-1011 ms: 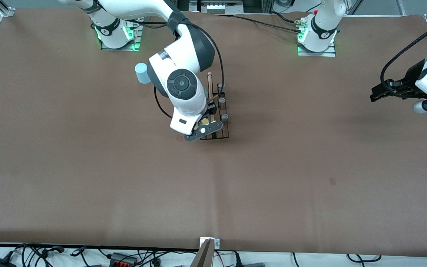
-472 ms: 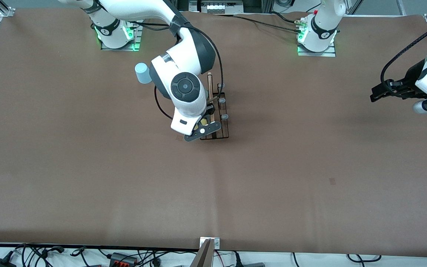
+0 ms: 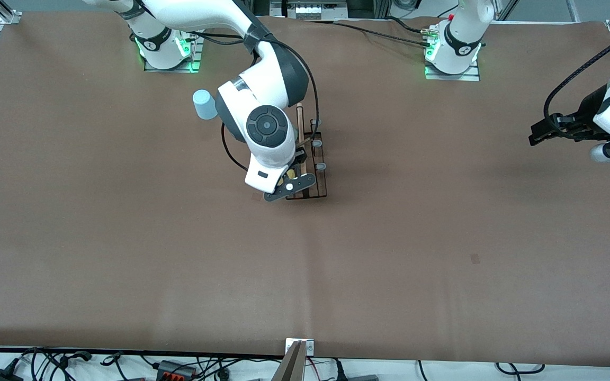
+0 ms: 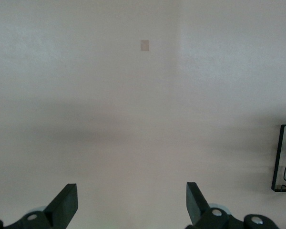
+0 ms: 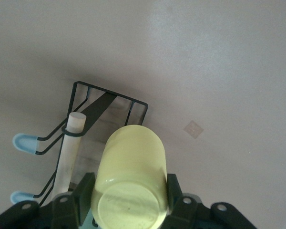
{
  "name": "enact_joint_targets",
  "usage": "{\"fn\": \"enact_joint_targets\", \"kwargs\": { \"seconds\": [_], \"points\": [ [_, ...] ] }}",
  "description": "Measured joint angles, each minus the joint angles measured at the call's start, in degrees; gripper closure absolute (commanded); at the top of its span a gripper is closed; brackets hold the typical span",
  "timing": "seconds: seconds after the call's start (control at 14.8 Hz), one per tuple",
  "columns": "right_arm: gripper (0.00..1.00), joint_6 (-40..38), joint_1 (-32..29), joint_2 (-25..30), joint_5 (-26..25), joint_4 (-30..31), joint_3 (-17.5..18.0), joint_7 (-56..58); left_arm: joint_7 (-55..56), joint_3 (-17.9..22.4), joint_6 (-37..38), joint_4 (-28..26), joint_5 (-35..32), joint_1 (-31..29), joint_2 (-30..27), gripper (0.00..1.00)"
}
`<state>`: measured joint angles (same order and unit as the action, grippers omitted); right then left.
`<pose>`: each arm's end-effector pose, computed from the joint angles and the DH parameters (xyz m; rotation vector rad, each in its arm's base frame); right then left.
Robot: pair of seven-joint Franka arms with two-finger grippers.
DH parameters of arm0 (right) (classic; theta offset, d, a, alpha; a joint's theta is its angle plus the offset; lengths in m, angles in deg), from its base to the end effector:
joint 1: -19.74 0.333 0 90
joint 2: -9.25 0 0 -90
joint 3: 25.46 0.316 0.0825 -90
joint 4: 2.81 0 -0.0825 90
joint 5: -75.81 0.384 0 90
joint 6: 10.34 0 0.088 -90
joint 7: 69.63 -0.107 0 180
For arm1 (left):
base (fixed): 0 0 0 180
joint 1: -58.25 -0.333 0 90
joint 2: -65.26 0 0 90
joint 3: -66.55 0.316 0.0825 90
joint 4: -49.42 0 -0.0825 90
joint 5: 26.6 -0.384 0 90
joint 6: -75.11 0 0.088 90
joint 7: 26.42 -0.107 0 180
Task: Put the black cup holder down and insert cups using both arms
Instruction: 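Slide the yellow cup onto a rack peg and open the right gripper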
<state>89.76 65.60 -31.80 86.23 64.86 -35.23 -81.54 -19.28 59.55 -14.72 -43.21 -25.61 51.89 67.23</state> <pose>0.5606 0.4698 0.3578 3.0657 0.6387 -0.2421 0.5614 -0.0070 0.5836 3.1180 0.1779 -0.1317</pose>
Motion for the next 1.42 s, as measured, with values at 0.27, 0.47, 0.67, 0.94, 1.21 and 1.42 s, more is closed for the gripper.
{"fn": "enact_joint_targets", "kwargs": {
  "seconds": [0.27,0.47,0.67,0.94,1.21,1.42],
  "points": [
    [0.78,0.0,0.18,0.0,0.0,0.04,0.0,-0.11,0.0,-0.09,0.0,0.06,0.03,0.0,0.0,0.0],
    [0.78,0.0,0.41,0.0,0.01,0.07,0.01,-0.16,0.0,-0.14,-0.04,0.26,0.05,0.01,0.0,0.0],
    [0.78,0.0,0.84,0.0,0.01,0.1,0.01,-0.4,0.0,-0.2,-0.19,0.43,0.05,0.05,0.0,0.0],
    [0.78,0.27,0.9,-0.29,0.0,0.47,0.01,-0.42,0.0,-0.19,-0.2,0.51,0.05,0.03,0.0,0.0],
    [0.78,1.28,0.91,-0.9,0.0,0.49,0.01,-0.42,0.0,-0.19,-0.2,0.51,0.05,0.03,0.0,0.0],
    [0.0,1.96,0.94,-1.37,0.0,0.49,0.01,-0.42,0.0,-0.19,-0.2,0.53,0.05,0.03,0.0,0.0]
  ]
}}
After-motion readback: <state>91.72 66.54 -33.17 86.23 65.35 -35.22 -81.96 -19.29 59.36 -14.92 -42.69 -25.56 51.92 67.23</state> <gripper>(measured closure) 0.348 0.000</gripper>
